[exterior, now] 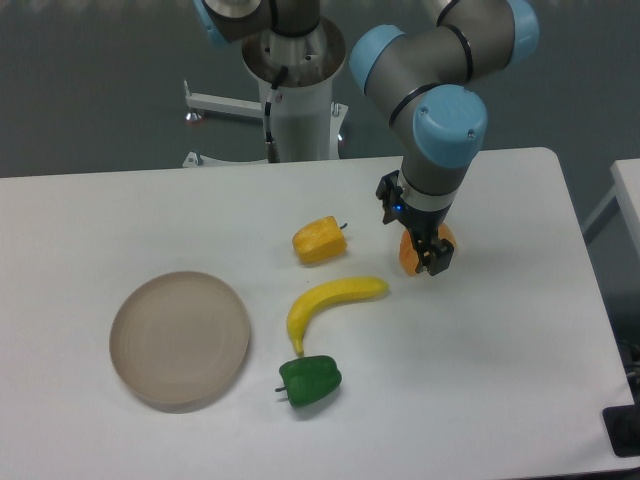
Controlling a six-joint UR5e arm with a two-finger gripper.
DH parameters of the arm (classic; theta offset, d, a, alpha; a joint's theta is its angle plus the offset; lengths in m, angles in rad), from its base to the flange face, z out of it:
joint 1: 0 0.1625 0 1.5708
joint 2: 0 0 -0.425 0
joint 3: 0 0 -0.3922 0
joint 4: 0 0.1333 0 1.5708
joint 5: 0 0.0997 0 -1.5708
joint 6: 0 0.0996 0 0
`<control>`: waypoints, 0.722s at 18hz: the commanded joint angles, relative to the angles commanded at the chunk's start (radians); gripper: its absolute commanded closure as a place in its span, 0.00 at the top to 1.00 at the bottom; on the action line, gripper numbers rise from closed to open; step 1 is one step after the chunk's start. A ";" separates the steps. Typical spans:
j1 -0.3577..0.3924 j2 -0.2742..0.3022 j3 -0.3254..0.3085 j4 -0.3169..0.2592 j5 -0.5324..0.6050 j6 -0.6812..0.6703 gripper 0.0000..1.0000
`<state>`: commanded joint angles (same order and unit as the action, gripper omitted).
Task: Pick up the green pepper from the table
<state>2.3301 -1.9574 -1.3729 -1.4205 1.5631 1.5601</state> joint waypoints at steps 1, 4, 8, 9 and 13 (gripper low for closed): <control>0.000 0.000 0.000 0.000 0.000 0.000 1.00; -0.002 0.000 0.000 0.002 0.002 0.000 1.00; 0.000 -0.002 0.006 0.000 -0.009 -0.005 1.00; 0.000 -0.002 0.006 0.006 -0.012 -0.009 1.00; -0.017 -0.031 0.020 0.031 -0.038 -0.020 1.00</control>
<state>2.3133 -1.9879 -1.3531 -1.3898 1.5248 1.5401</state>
